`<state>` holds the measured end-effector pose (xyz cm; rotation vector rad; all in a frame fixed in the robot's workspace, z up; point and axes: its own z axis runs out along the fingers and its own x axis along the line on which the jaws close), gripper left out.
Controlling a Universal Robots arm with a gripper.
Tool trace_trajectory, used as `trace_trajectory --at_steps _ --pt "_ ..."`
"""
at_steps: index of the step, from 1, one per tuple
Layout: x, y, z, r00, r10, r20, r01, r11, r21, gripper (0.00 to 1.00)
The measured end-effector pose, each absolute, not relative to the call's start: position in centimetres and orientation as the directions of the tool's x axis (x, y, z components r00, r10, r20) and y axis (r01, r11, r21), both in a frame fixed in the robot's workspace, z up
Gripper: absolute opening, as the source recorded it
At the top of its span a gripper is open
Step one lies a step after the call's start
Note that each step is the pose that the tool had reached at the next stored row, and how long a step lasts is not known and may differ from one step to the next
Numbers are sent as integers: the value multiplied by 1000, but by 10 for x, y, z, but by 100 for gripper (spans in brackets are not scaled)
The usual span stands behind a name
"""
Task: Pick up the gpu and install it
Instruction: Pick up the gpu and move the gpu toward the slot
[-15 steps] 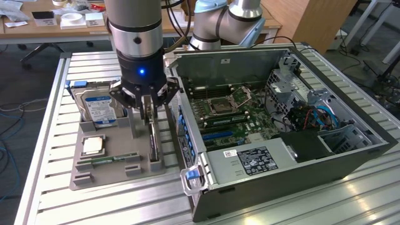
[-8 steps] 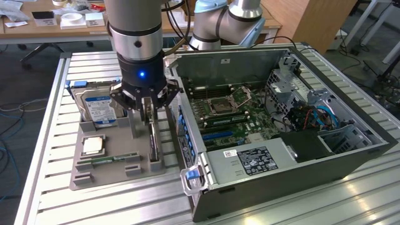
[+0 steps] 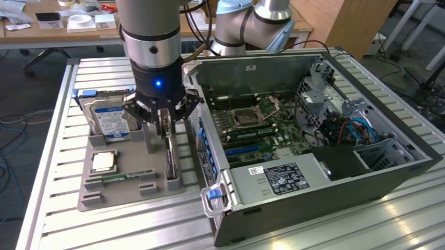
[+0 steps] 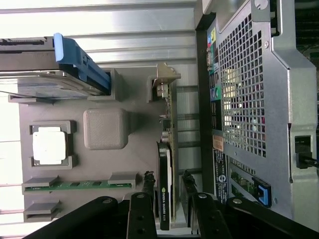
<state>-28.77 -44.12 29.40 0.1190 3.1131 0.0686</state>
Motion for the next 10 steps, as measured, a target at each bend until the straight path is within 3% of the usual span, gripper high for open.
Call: trace_trajectory --at_steps 3,4,10 --pt "-288 -441 294 -997 77 -24 76 996 45 36" --pt "-288 -441 294 -997 77 -24 76 996 45 43" --pt "-288 -441 286 -997 77 -24 76 996 45 43"
